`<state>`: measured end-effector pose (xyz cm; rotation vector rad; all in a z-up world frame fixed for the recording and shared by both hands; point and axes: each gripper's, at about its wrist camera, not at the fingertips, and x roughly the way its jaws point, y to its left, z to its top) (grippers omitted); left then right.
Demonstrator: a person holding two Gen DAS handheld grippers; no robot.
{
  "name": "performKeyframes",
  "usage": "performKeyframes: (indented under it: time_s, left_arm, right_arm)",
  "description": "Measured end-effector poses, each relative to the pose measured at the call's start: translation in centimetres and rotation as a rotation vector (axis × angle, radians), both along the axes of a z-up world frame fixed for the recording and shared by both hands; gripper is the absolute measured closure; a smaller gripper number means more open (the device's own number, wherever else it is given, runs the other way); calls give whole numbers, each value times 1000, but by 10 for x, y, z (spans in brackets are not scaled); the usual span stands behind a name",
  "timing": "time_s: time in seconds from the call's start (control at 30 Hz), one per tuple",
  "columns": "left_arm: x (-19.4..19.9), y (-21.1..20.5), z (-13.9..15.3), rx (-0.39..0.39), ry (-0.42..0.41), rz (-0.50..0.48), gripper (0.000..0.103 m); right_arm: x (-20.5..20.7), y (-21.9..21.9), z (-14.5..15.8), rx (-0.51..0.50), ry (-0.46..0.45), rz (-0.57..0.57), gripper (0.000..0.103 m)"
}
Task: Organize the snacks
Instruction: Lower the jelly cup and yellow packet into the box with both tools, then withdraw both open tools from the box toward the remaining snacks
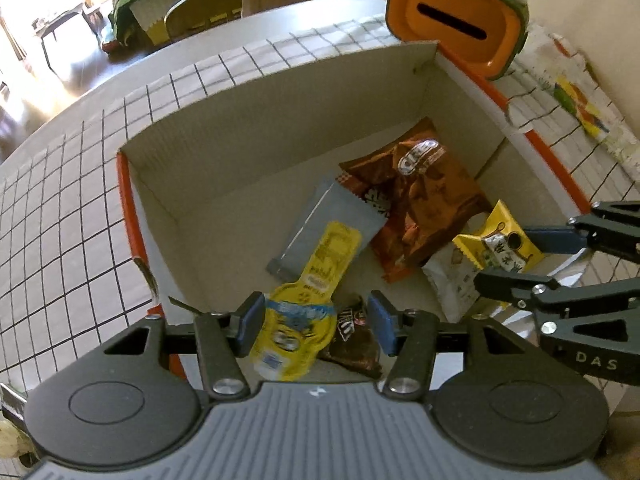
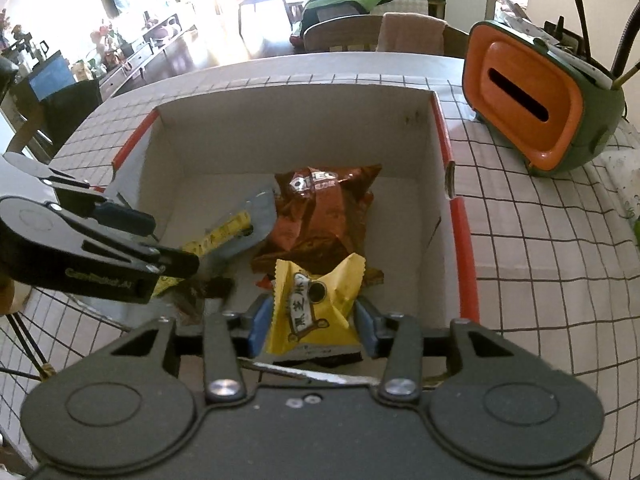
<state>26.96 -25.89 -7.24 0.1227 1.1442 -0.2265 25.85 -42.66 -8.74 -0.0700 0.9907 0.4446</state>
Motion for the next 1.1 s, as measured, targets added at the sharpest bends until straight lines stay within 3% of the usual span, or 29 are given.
performKeyframes:
  time_s: [0.13, 0.23, 0.27, 0.4, 0.5, 0.73, 0.87, 1.1]
  left_arm:
    - [-11, 5, 13, -24, -36, 1, 45]
    - [-19, 11, 23, -48, -63, 4, 41]
    - [-22, 14, 25, -54, -70, 5, 41]
    - [-33, 24, 37, -81, -99, 11, 41]
    - [-42, 34, 46, -98, -131, 17, 39]
    - [-65, 65, 61, -122, -185, 39, 38]
    - [-77, 84, 68, -131, -208, 46, 37]
    - [-105, 124, 80, -151, -250, 62, 33]
  right_arm:
    - [-5, -2, 6, 16, -12, -13, 54]
    - [-10, -2, 10, 16, -40, -25, 32]
    - [-11, -2, 11, 17, -50, -28, 30]
    - [-15, 1, 19, 23, -61, -41, 29]
    - [-22, 5, 29, 50, -83, -40, 20]
    - [-41, 27, 52, 101, -123, -12, 17]
    - [-54, 43, 64, 117, -151, 3, 9]
    - [-73, 76, 76, 150, -177, 18, 7]
